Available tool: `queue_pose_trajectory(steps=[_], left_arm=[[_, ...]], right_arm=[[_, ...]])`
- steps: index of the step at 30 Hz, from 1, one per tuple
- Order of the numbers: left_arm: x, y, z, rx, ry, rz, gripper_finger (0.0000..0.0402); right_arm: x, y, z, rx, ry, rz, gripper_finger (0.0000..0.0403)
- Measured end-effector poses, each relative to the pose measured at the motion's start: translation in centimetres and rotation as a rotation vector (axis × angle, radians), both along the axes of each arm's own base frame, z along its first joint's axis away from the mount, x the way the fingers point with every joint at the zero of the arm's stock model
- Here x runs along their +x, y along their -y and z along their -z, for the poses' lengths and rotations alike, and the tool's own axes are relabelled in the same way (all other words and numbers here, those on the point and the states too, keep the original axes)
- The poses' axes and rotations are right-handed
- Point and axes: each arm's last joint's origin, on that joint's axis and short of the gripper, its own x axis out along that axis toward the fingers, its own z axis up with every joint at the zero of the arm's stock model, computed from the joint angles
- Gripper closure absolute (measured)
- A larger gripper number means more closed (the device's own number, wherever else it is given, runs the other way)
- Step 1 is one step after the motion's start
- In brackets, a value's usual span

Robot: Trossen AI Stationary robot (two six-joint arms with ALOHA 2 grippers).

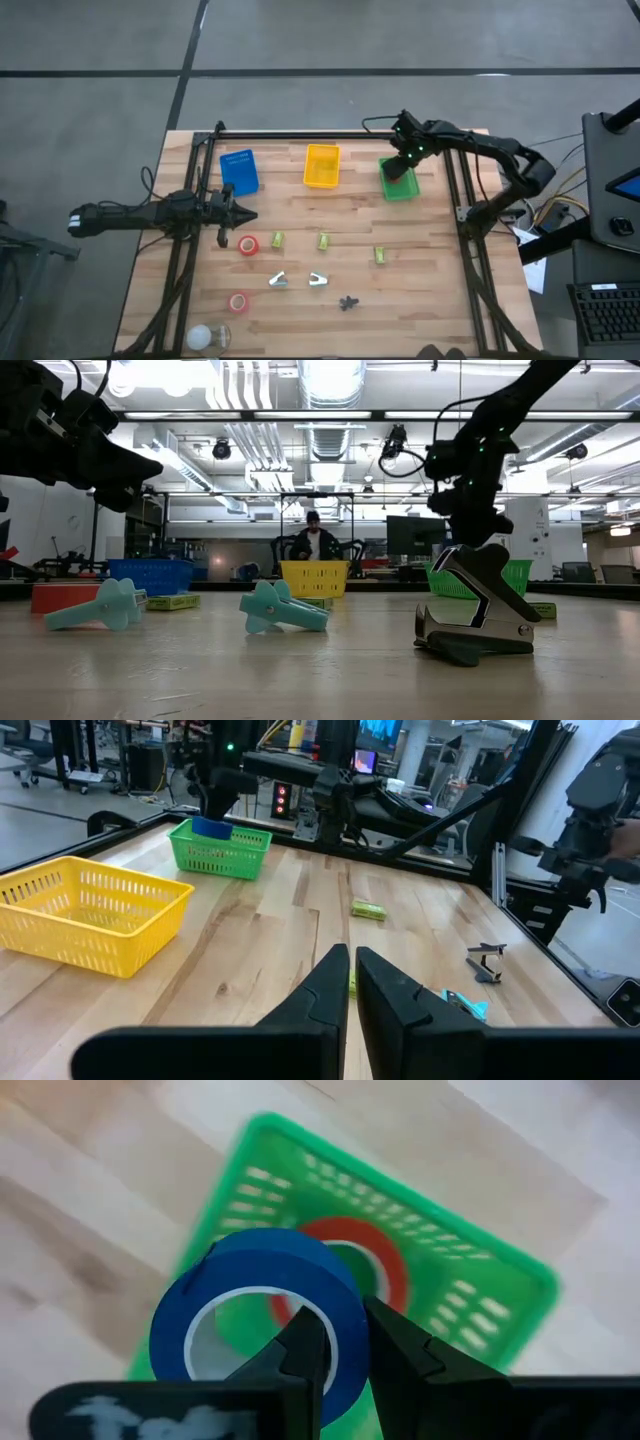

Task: Pick and place Stapler, Stapler remover, tape
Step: Put the blue tape into the green bin

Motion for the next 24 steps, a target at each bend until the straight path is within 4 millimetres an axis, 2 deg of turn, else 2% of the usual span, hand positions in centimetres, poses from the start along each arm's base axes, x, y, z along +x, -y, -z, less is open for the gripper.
queue_pose_trajectory(steps=[7,18,24], left_arm=[[0.0,0.0,0.0,0.0,0.0,0.0,0.0376],[0.0,0.0,0.0,0.0,0.0,0.0,0.0376],[0.0,0.0,0.0,0.0,0.0,0.0,0.0376]], right_arm=[[0.0,0.9,0.5,-0.023,-0.061,0.026,0.0349],[0.1,1.4,2.3,0.02,-0.105,0.036,0.0349],[0.1,1.5,2.4,0.017,-0.103,0.031,0.0348]])
